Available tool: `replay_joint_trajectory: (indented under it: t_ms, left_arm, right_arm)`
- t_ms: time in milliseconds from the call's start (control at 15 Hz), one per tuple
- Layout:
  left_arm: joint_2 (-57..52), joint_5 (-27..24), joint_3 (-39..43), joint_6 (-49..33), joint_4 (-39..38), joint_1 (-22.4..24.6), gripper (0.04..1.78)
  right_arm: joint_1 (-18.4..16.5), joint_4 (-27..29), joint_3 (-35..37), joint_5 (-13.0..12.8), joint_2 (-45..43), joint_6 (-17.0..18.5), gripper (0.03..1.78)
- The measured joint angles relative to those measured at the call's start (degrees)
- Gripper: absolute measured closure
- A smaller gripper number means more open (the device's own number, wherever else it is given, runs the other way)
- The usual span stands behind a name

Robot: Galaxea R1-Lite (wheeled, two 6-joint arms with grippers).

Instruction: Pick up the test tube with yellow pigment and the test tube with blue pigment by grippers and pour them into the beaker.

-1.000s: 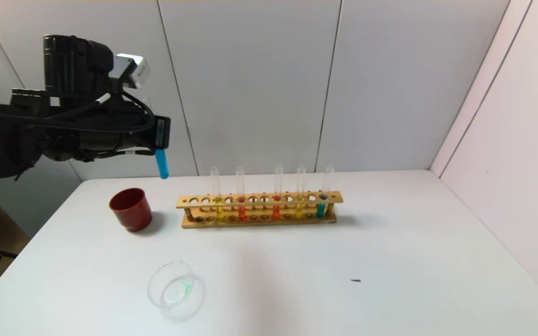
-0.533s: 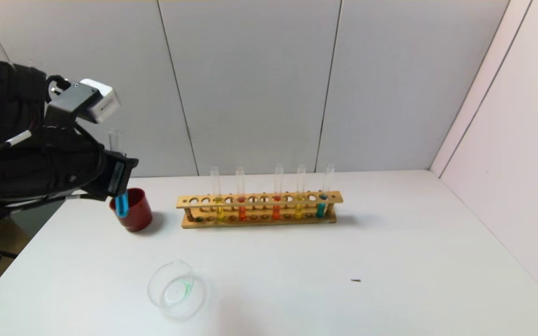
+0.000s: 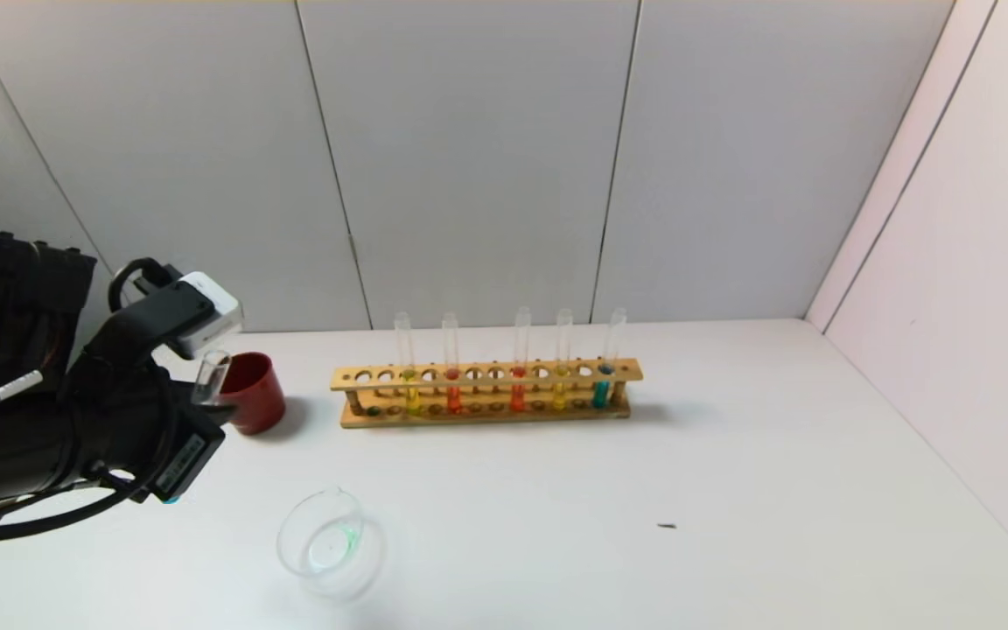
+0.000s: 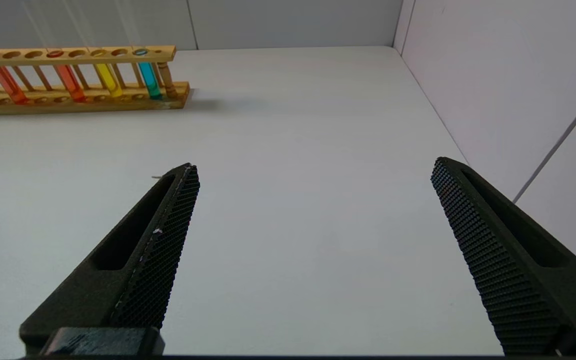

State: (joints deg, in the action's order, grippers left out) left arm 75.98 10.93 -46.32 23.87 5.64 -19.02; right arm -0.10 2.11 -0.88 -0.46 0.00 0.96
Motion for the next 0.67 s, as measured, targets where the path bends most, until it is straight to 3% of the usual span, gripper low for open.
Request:
replay_joint_trajectory:
  t_ms: [400,667]
  left_arm:
    - [2.1,5.2,3.3,2.5,8.3,-5.3,1.5]
    - [6.8,7.7,3.5,3.1,8.6,-7.1,1.5]
  right_arm:
    - [0.0,0.0,0.0,0.0,0.0,0.0,0.11]
    - [0.0,0.0,0.0,0.0,0.0,0.0,0.11]
